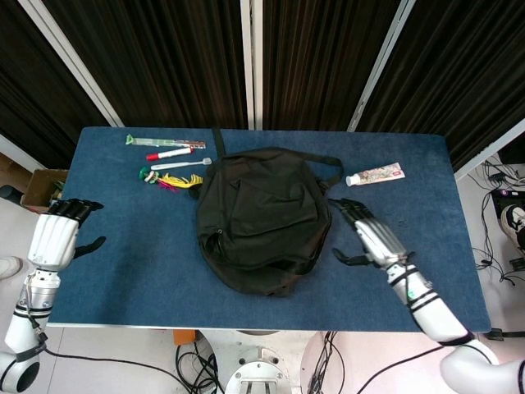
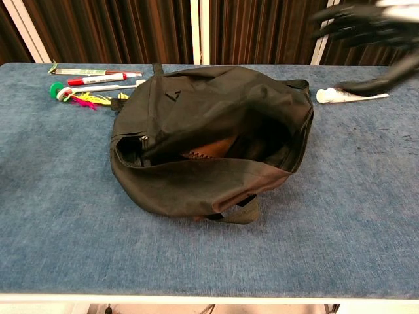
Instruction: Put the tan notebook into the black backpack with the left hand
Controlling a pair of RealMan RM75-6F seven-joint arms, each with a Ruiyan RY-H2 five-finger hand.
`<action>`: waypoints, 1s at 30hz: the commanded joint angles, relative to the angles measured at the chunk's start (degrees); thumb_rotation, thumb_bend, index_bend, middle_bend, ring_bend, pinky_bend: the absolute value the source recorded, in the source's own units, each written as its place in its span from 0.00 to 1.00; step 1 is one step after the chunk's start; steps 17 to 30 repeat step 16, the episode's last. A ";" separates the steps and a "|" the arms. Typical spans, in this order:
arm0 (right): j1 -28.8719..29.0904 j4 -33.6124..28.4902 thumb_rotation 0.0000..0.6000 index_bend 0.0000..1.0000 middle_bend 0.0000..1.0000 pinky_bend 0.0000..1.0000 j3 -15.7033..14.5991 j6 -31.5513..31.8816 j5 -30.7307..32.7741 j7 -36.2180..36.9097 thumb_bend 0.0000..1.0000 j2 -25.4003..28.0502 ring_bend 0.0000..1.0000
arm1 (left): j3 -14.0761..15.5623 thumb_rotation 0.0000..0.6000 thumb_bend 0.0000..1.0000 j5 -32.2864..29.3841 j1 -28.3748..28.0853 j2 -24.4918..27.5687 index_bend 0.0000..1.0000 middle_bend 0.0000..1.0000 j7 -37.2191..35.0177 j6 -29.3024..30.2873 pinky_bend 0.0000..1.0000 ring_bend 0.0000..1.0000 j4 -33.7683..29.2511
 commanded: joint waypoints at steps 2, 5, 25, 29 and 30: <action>-8.46 4.66 1.00 0.00 0.14 0.00 -5.98 8.18 -7.41 3.92 0.33 6.93 0.00 | 0.69 1.00 0.00 -1.41 2.63 2.64 0.37 0.41 -0.72 -1.45 0.34 0.36 -2.75; -12.84 8.92 1.00 0.01 0.15 0.00 -7.76 13.89 -8.58 3.82 0.33 6.54 0.00 | 1.40 1.00 0.00 -1.48 4.71 3.86 0.37 0.40 -0.17 -1.22 0.32 0.35 -4.25; -23.86 21.68 1.00 0.03 0.16 0.00 -9.69 29.32 -10.03 4.40 0.33 -1.38 0.00 | 4.24 1.00 0.00 2.78 12.88 4.15 0.36 0.38 2.63 6.10 0.28 0.33 -7.52; -23.86 21.68 1.00 0.03 0.16 0.00 -9.69 29.32 -10.03 4.40 0.33 -1.38 0.00 | 4.24 1.00 0.00 2.78 12.88 4.15 0.36 0.38 2.63 6.10 0.28 0.33 -7.52; -23.86 21.68 1.00 0.03 0.16 0.00 -9.69 29.32 -10.03 4.40 0.33 -1.38 0.00 | 4.24 1.00 0.00 2.78 12.88 4.15 0.36 0.38 2.63 6.10 0.28 0.33 -7.52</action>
